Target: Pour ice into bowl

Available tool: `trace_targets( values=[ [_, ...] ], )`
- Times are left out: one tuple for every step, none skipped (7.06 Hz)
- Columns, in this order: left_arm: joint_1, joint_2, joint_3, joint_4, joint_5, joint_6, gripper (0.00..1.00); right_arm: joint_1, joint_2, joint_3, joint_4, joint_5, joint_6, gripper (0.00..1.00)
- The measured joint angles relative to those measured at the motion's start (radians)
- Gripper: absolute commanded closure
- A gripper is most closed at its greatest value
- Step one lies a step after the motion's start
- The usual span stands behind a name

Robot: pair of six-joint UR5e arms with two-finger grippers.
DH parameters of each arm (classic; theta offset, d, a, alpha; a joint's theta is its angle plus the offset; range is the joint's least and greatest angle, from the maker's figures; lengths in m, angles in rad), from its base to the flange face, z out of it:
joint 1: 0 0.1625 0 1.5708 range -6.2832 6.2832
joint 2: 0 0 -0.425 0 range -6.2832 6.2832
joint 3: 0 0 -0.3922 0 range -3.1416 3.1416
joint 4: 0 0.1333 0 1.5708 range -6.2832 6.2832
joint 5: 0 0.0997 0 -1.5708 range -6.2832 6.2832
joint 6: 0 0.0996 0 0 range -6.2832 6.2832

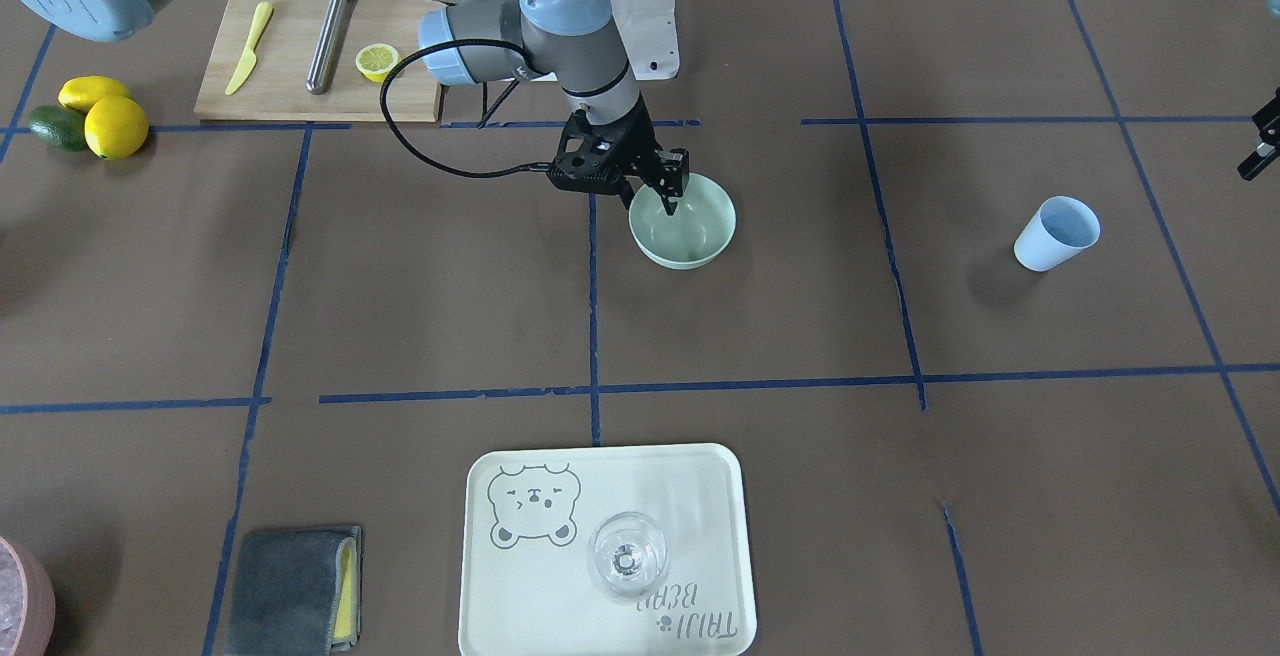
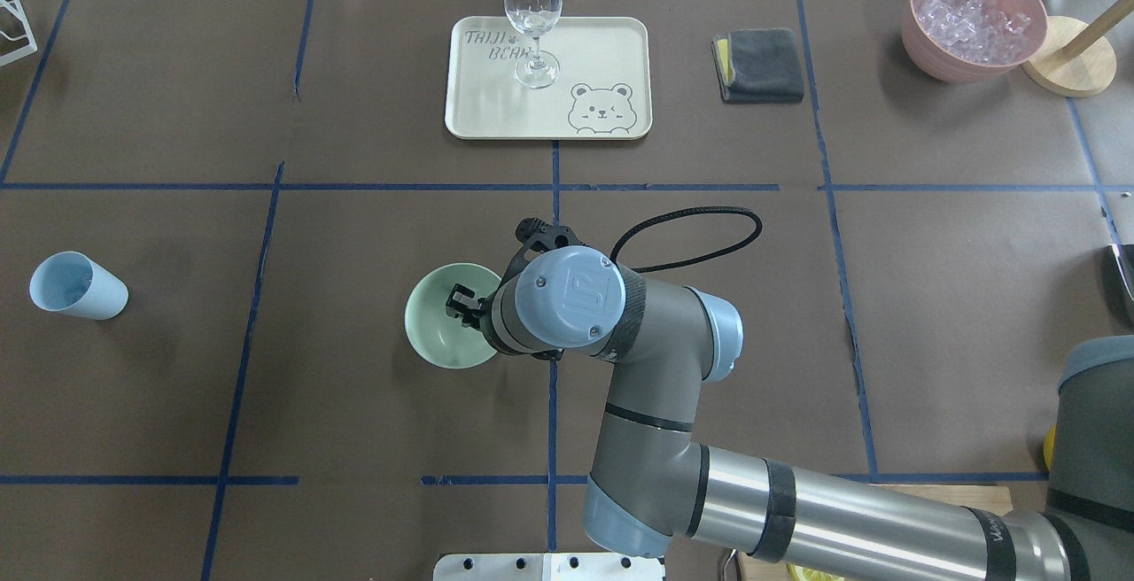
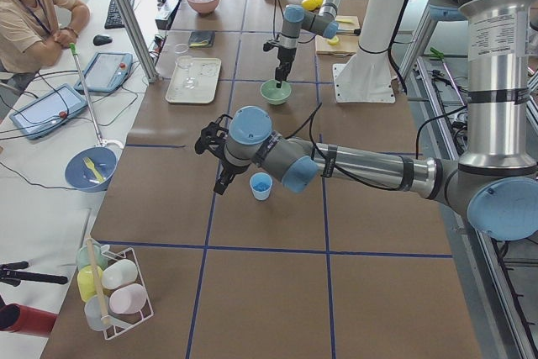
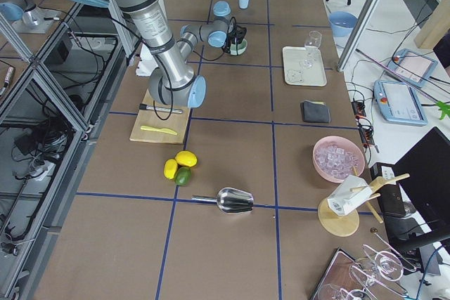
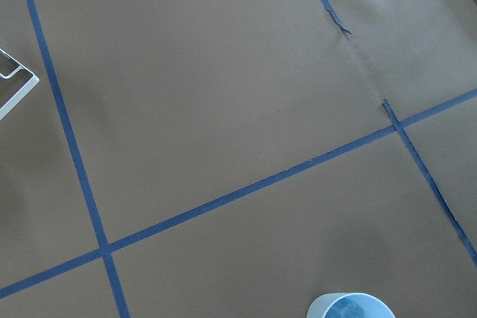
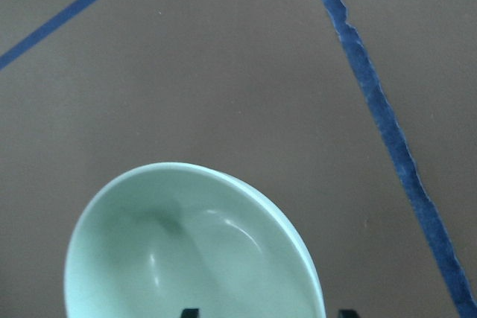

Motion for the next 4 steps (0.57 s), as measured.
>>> trace_targets(
  values=[
    [0.065, 0.040, 0.002, -0.142, 0.079, -0.127, 0.00, 0.026, -0.014, 0.054, -0.012, 0.011, -0.001, 0.00],
    [0.162, 0.095, -0.002, -0.300, 0.202, -0.282, 0.00, 0.067, -0.053, 0.142, -0.038, 0.040, -0.001, 0.00],
    [0.277, 0.159, -0.016, -0.435, 0.352, -0.426, 0.00, 0.114, -0.105, 0.228, -0.061, 0.075, -0.004, 0.00],
    [0.392, 0.207, -0.034, -0.513, 0.502, -0.557, 0.00, 0.144, -0.148, 0.274, -0.067, 0.095, -0.008, 0.00]
  ],
)
